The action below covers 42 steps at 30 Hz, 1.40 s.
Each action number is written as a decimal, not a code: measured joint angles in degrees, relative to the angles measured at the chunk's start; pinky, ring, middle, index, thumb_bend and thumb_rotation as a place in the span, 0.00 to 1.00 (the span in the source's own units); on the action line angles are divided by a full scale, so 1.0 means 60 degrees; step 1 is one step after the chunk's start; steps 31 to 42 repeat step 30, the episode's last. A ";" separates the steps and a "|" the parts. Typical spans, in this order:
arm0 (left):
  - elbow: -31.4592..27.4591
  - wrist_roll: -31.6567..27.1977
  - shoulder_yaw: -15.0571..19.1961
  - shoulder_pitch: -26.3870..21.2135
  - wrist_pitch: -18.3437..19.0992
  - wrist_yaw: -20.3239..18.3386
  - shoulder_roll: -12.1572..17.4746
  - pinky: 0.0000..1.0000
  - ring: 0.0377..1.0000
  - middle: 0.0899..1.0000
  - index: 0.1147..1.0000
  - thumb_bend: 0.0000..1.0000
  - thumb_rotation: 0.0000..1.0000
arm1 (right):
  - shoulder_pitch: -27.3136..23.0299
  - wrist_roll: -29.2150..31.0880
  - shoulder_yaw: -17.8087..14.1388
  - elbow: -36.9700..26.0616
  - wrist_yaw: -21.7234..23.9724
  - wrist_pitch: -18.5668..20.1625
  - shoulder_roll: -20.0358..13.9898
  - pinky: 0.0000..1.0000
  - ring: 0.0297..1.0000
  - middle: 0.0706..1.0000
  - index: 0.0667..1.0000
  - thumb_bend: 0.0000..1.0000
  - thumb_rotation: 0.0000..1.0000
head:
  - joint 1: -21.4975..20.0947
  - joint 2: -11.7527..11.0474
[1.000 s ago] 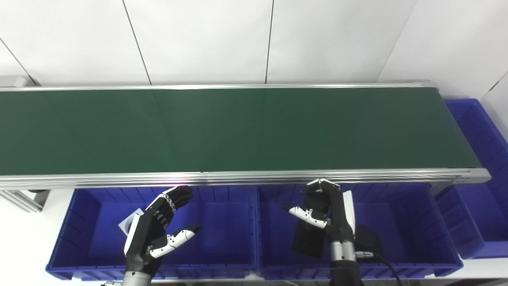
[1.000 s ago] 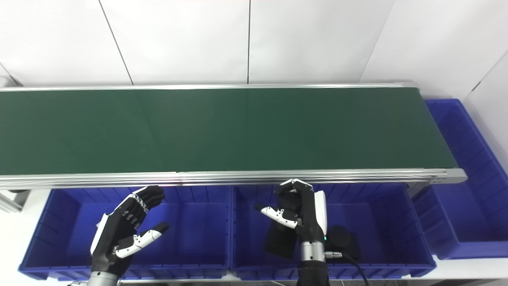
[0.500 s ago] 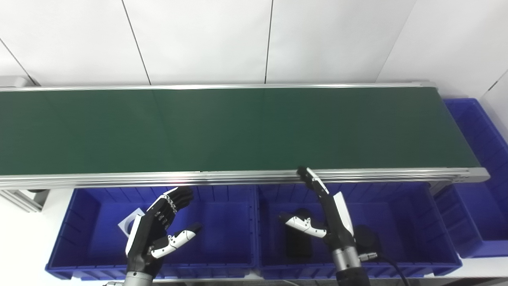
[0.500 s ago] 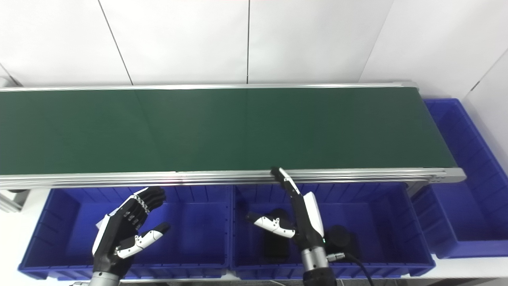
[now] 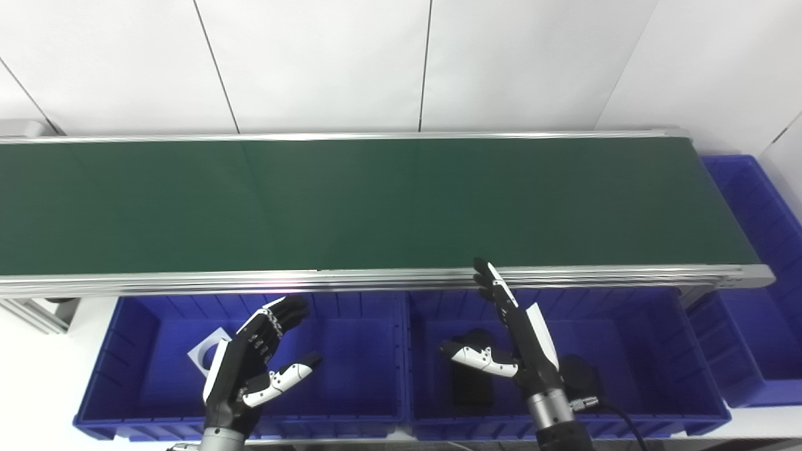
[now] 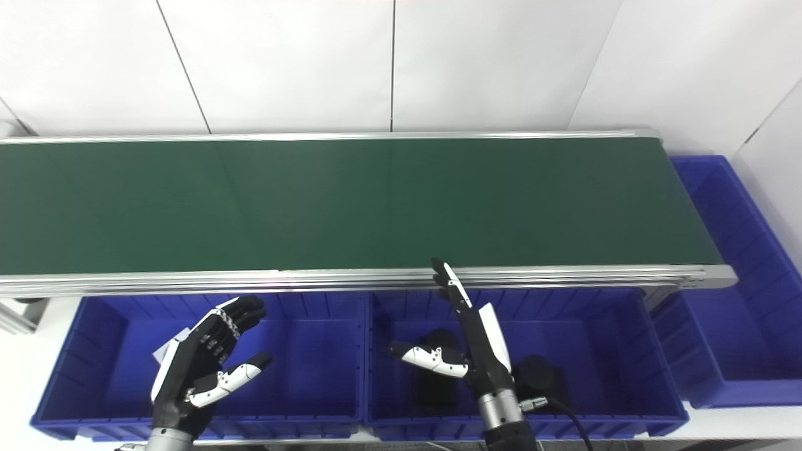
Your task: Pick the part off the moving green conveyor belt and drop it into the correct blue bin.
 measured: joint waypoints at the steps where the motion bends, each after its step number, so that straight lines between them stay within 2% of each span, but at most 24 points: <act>1: 0.0047 0.0000 -0.0001 0.0000 -0.0023 0.0000 -0.0005 0.85 0.76 0.75 0.71 0.62 0.00 | -0.0003 0.0083 0.0040 0.0035 0.0030 -0.0007 -0.0030 0.75 0.82 0.87 0.88 0.74 0.28 | 0.0001 -0.0002; 4: 0.0220 0.0000 0.0005 -0.0013 -0.0149 0.0000 -0.0074 0.86 0.76 0.76 0.71 0.62 0.00 | -0.0048 0.0313 0.0240 0.0320 0.0111 -0.0035 -0.0195 0.73 0.80 0.84 0.84 0.74 0.26 | 0.0147 -0.0221; 8: 0.0293 0.0005 0.0013 -0.0021 -0.0216 0.0004 -0.0140 0.85 0.76 0.76 0.71 0.61 0.00 | -0.0090 0.0411 0.0367 0.0527 0.0143 -0.0042 -0.0242 0.73 0.80 0.83 0.82 0.74 0.24 | 0.0206 -0.0294; 13: 0.0294 -0.0001 0.0034 -0.0022 -0.0225 0.0008 -0.0191 0.86 0.77 0.77 0.72 0.60 0.00 | -0.0163 0.0418 0.0518 0.0640 0.0173 -0.0043 -0.0281 0.69 0.79 0.84 0.83 0.74 0.22 | 0.0265 -0.0339; 15: 0.0323 -0.0006 0.0051 -0.0024 -0.0283 0.0007 -0.0190 0.87 0.78 0.77 0.72 0.61 0.00 | -0.0195 0.0429 0.0559 0.0697 0.0188 -0.0045 -0.0307 0.69 0.79 0.84 0.83 0.74 0.22 | 0.0323 -0.0529; 19: 0.0486 0.0001 0.0056 -0.0024 -0.0397 0.0007 -0.0186 0.87 0.78 0.77 0.72 0.61 0.00 | -0.0253 0.0470 0.0607 0.0921 0.0255 -0.0049 -0.0350 0.71 0.80 0.85 0.84 0.74 0.21 | 0.0338 -0.0559; 21: 0.0635 0.0000 0.0059 -0.0027 -0.0543 0.0007 -0.0187 0.87 0.78 0.77 0.72 0.61 0.00 | -0.0255 0.0471 0.0639 0.0957 0.0272 -0.0050 -0.0360 0.72 0.81 0.85 0.84 0.74 0.21 | 0.0411 -0.0836; 24: 0.0676 -0.0001 0.0061 -0.0027 -0.0614 0.0007 -0.0188 0.86 0.78 0.77 0.72 0.62 0.00 | -0.0254 0.0486 0.0672 0.1080 0.0272 -0.0053 -0.0360 0.75 0.82 0.86 0.85 0.75 0.23 | 0.0426 -0.0880; 25: 0.0709 -0.0001 0.0061 -0.0030 -0.0650 0.0004 -0.0188 0.86 0.78 0.77 0.72 0.62 0.00 | -0.0256 0.0486 0.0686 0.1158 0.0272 -0.0053 -0.0360 0.76 0.83 0.86 0.85 0.75 0.24 | 0.0441 -0.1026; 29: 0.1066 -0.0018 0.0063 -0.0082 -0.0741 -0.0067 -0.0185 0.87 0.78 0.77 0.72 0.61 0.00 | -0.0239 0.0489 0.0750 0.1300 0.0272 -0.0054 -0.0382 0.77 0.83 0.86 0.85 0.75 0.26 | 0.0455 -0.1115; 42: 0.1066 -0.0020 0.0062 -0.0076 -0.0740 -0.0073 -0.0186 0.87 0.78 0.77 0.72 0.61 0.00 | -0.0238 0.0501 0.0751 0.1305 0.0272 -0.0054 -0.0386 0.77 0.83 0.86 0.85 0.75 0.26 | 0.0455 -0.1115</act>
